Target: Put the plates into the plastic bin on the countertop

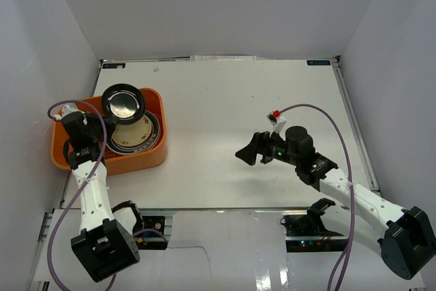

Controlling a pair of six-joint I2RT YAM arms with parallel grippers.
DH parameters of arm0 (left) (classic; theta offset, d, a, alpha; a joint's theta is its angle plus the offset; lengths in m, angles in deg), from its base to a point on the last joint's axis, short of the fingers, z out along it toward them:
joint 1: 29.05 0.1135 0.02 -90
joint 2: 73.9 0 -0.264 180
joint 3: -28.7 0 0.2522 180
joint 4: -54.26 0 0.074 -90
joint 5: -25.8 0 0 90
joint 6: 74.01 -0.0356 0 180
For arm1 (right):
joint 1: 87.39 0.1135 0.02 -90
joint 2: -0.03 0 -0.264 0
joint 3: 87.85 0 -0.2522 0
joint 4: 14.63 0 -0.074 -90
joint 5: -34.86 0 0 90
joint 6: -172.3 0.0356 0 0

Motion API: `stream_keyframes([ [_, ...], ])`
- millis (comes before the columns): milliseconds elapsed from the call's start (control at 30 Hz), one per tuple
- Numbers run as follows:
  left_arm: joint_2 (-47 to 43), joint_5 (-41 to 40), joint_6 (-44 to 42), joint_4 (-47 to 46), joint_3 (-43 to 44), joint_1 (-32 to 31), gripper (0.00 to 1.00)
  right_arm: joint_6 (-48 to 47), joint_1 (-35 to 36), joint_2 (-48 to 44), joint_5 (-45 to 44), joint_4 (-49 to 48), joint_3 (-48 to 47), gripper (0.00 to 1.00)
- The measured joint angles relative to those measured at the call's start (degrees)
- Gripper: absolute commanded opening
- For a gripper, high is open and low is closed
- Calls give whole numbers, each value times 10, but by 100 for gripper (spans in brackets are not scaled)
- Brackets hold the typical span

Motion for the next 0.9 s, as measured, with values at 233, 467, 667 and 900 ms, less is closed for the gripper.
stream_keyframes([
  [233, 5, -71, 4, 35, -26, 8, 18, -14, 0, -7, -15, 16, 20, 96],
  [467, -11, -110, -3, 49, -26, 9, 63, -16, 0, -14, -18, 14, 20, 96],
  [667, -24, -111, -9, 49, -26, 9, 78, -17, 0, -33, -29, 16, 19, 95],
  [900, -51, -72, -19, 62, -2, -2, 98, -22, 0, -36, -45, 53, -11, 90],
])
